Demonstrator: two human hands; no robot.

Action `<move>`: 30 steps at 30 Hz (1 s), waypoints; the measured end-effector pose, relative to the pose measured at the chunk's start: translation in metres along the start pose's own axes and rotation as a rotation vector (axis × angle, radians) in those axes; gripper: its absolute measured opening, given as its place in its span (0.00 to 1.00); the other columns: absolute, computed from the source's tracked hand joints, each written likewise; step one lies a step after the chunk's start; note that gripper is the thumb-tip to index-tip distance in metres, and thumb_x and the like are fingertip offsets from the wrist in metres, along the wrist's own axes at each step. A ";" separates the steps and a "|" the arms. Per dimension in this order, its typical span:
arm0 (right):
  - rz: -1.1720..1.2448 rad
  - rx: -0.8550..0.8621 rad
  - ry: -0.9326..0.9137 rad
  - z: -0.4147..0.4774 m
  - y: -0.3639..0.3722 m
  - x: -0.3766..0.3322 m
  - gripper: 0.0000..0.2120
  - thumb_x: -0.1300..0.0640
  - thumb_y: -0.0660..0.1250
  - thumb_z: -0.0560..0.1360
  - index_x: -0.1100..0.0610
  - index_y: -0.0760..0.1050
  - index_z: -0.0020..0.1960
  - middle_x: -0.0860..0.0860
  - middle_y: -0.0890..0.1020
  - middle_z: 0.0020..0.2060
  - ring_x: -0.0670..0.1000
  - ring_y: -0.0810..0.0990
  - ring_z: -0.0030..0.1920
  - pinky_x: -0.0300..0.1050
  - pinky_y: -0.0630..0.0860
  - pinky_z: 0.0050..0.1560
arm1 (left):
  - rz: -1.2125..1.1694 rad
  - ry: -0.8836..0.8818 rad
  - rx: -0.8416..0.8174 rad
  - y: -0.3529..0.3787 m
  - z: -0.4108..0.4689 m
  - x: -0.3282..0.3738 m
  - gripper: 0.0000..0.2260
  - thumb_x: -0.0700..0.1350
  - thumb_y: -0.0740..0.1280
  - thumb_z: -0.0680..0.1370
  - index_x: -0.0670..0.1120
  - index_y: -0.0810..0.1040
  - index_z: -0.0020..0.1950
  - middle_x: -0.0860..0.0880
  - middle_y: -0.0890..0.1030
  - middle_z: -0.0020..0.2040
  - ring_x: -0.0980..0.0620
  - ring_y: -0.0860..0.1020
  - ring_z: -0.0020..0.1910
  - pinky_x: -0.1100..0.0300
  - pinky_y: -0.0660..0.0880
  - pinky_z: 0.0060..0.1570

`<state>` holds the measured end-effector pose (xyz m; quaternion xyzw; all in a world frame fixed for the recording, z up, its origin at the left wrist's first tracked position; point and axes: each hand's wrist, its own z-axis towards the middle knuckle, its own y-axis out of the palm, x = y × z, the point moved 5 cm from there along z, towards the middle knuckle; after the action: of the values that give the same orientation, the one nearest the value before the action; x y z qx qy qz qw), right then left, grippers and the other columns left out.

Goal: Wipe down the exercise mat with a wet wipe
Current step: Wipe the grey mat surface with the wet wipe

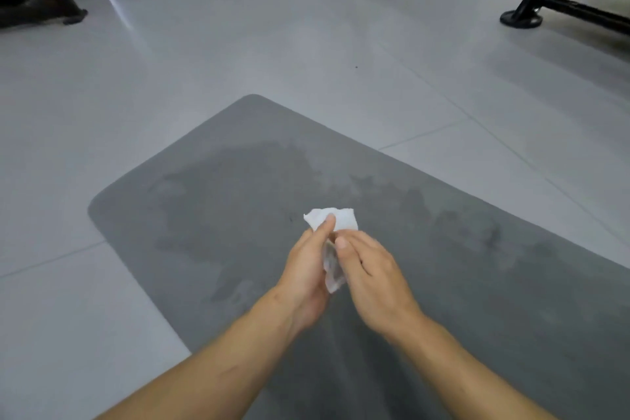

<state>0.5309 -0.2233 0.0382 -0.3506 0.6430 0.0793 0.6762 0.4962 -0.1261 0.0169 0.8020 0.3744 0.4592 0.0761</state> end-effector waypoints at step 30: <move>-1.096 -0.407 -0.370 0.189 0.191 0.056 0.31 0.38 0.37 0.84 0.46 0.42 0.84 0.45 0.39 0.83 0.47 0.36 0.82 0.48 0.43 0.82 | 1.661 0.700 0.529 -0.224 0.067 0.049 0.21 0.52 0.57 0.84 0.49 0.73 0.75 0.50 0.62 0.82 0.50 0.58 0.82 0.45 0.61 0.78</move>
<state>0.5870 0.0081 -0.0989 -0.7329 0.2130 -0.0990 0.6386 0.4454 0.0804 -0.0917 0.6201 -0.2240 0.4815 -0.5775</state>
